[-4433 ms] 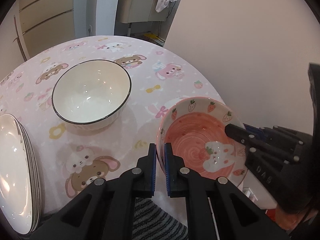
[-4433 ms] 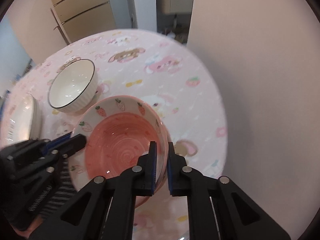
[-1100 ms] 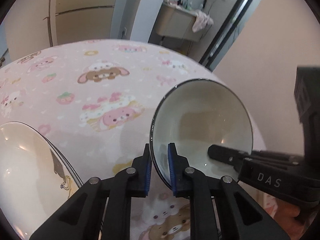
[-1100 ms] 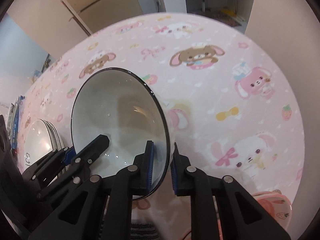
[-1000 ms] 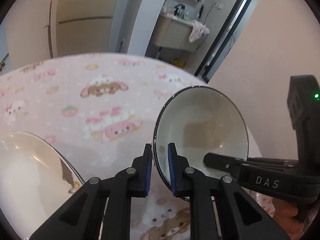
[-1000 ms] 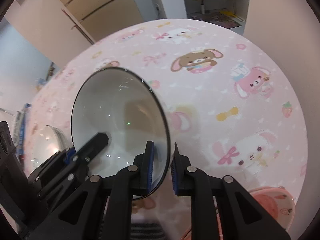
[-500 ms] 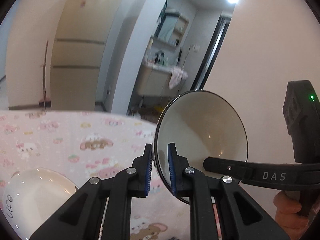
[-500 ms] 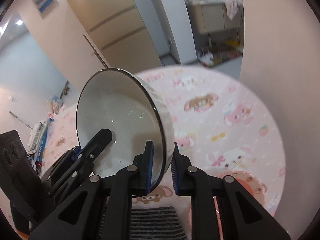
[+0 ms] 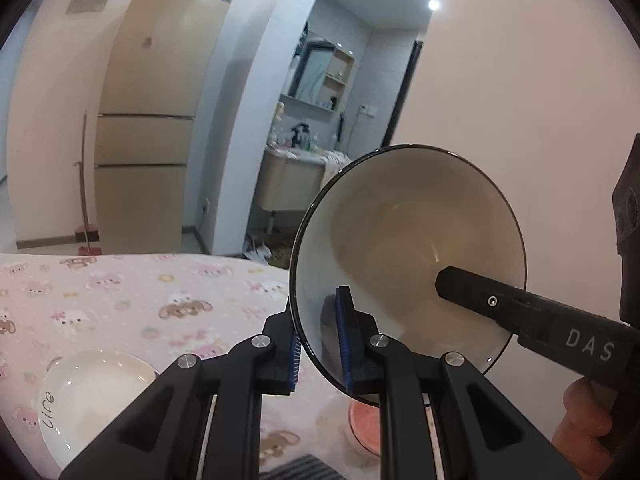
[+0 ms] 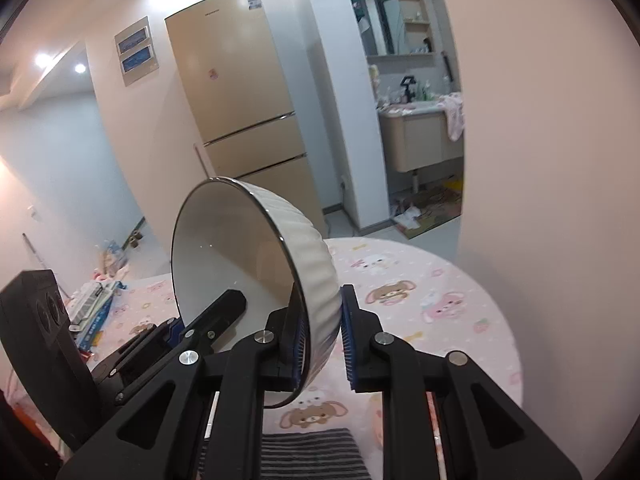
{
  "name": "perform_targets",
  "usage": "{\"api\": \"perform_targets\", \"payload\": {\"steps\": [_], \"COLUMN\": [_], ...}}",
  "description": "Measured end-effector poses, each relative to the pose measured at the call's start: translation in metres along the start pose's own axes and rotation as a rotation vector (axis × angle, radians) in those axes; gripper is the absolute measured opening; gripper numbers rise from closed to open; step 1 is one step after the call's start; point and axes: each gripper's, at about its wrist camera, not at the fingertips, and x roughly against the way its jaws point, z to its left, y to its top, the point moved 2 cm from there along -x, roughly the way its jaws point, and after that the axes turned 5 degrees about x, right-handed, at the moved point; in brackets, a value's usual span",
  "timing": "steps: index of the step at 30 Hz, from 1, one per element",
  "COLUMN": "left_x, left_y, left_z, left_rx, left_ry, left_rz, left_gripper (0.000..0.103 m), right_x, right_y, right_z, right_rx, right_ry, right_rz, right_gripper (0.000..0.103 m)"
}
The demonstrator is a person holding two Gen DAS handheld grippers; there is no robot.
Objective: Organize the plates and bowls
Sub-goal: 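Lift the white bowl with both grippers and carry it over the pink bowl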
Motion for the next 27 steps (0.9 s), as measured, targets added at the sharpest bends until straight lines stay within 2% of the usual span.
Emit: {"api": "perform_targets", "payload": {"steps": [4, 11, 14, 16, 19, 24, 27], "left_x": [0.006, 0.010, -0.002, -0.016, -0.041, -0.069, -0.078], "left_y": [-0.005, -0.026, -0.037, -0.048, -0.066, -0.095, -0.105], "left_z": [-0.014, -0.051, -0.059, -0.064, -0.064, -0.067, -0.068], "left_rx": [-0.007, -0.094, -0.112, -0.127, -0.110, -0.118, -0.126], "left_ry": [-0.039, -0.036, -0.066, -0.112, -0.141, -0.138, -0.136], "left_rz": [0.032, 0.105, 0.183, 0.265, 0.367, 0.446, 0.481], "left_gripper": [0.017, 0.017, 0.017, 0.017, 0.017, 0.017, 0.017], "right_x": [0.010, 0.034, 0.038, 0.038, 0.029, 0.006, -0.002], "right_y": [-0.008, -0.026, -0.034, -0.040, -0.058, -0.079, -0.087], "right_z": [-0.008, -0.021, -0.030, -0.038, -0.058, -0.076, -0.087], "right_rx": [-0.008, -0.024, -0.030, -0.040, -0.104, -0.136, -0.162], "right_ry": [-0.029, -0.084, -0.119, -0.136, -0.160, -0.202, -0.178], "right_rz": [0.003, 0.002, 0.007, 0.014, 0.049, 0.108, 0.130], "right_gripper": [0.016, 0.015, 0.015, 0.016, 0.016, 0.016, 0.017]}}
